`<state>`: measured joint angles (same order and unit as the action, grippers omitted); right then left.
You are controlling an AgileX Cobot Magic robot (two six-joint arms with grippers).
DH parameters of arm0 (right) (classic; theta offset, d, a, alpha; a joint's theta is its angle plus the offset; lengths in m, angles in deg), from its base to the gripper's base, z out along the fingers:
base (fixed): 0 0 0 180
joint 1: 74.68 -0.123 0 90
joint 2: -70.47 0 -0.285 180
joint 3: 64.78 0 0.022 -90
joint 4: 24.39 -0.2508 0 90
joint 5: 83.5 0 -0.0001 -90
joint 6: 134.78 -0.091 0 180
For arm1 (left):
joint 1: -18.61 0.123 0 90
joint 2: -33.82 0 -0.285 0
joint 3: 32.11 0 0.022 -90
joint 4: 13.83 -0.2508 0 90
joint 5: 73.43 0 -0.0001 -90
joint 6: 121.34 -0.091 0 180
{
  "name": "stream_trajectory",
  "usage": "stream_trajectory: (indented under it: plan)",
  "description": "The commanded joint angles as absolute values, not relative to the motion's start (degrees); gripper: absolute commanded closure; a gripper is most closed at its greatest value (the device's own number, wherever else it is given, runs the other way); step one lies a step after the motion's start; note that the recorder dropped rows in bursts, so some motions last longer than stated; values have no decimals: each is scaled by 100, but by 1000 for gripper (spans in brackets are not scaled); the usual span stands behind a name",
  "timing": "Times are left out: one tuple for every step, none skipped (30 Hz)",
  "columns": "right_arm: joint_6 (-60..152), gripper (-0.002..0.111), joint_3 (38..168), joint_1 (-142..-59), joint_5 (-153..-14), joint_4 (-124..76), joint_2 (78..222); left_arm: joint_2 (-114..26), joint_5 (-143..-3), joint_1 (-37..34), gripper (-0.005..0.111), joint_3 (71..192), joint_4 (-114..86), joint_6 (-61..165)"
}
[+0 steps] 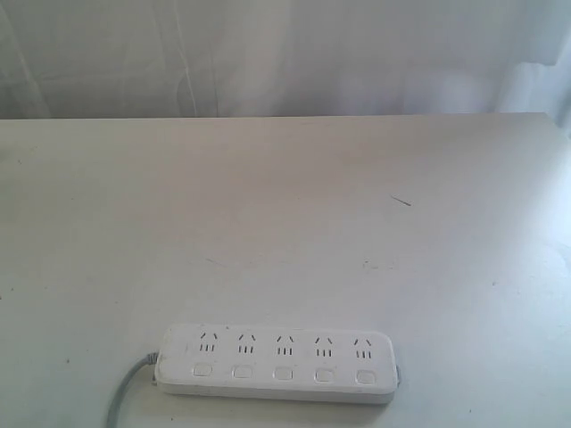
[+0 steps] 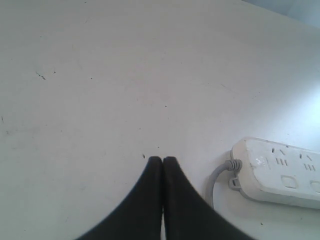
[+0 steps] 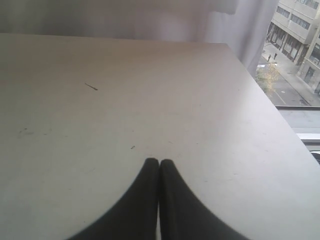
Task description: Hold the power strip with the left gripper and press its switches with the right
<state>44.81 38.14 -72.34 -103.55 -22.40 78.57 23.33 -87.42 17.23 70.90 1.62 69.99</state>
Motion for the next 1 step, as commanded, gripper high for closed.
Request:
stream_trajectory:
  plan:
    - [4476, 108, 3801, -7183, -10354, -2250, 7826, 2325, -8785, 1728, 107, 7068, 200, 7032]
